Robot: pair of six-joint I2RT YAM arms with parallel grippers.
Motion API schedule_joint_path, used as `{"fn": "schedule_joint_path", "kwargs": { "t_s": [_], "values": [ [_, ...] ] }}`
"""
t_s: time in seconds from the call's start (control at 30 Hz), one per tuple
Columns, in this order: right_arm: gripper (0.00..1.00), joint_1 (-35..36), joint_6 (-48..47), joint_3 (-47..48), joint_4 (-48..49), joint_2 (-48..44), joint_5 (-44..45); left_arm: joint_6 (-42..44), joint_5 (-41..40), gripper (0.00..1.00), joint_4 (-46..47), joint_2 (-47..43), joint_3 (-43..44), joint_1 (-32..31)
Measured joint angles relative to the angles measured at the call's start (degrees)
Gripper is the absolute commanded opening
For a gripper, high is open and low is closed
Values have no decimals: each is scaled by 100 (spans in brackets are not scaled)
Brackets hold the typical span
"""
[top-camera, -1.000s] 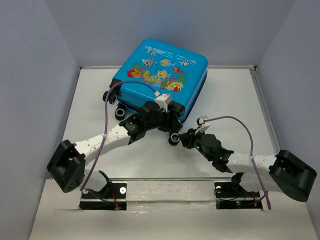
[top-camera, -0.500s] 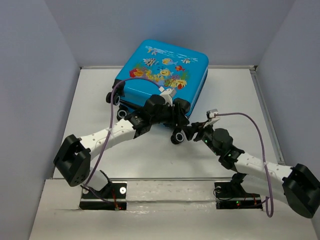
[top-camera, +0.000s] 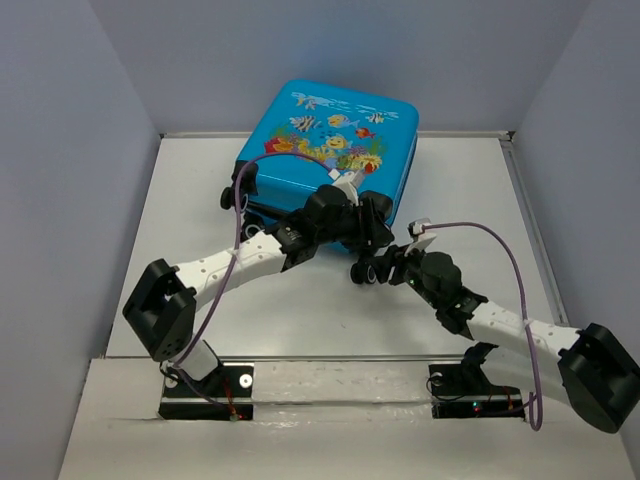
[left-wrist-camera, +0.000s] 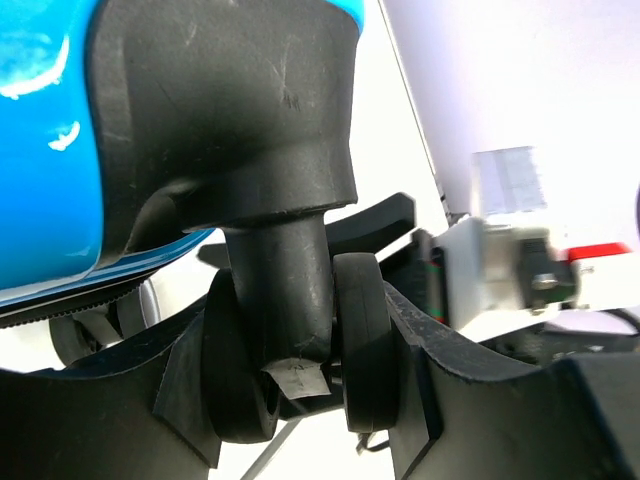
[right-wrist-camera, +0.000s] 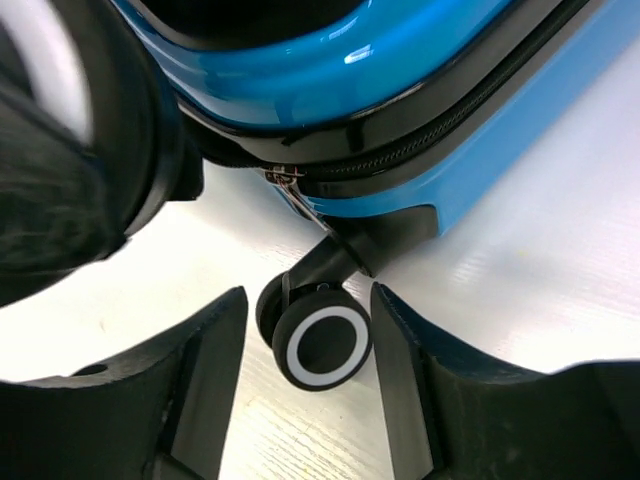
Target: Pack the luggage
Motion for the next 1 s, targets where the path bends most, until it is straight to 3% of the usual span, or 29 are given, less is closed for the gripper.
{"fn": "schedule_joint_path", "kwargs": {
  "t_s": [0.13, 0.5, 0.6, 0.9, 1.0],
  "values": [
    [47, -2, 66, 26, 219, 334, 33, -98, -118, 6, 160, 96, 26, -79],
    [44, 13, 212, 22, 1412, 975, 459, -210, -450, 6, 404, 103, 26, -79],
    [38, 20, 269, 0, 1888, 1152, 645, -295, -494, 6, 509, 103, 24, -79],
    [35, 72, 994, -92, 3215, 1733, 1421, -610, -516, 6, 933, 107, -164, -103],
    [27, 92, 1294, -85, 3381, 1891, 1593, -658, -549, 6, 1029, 107, -216, -107]
  ]
}}
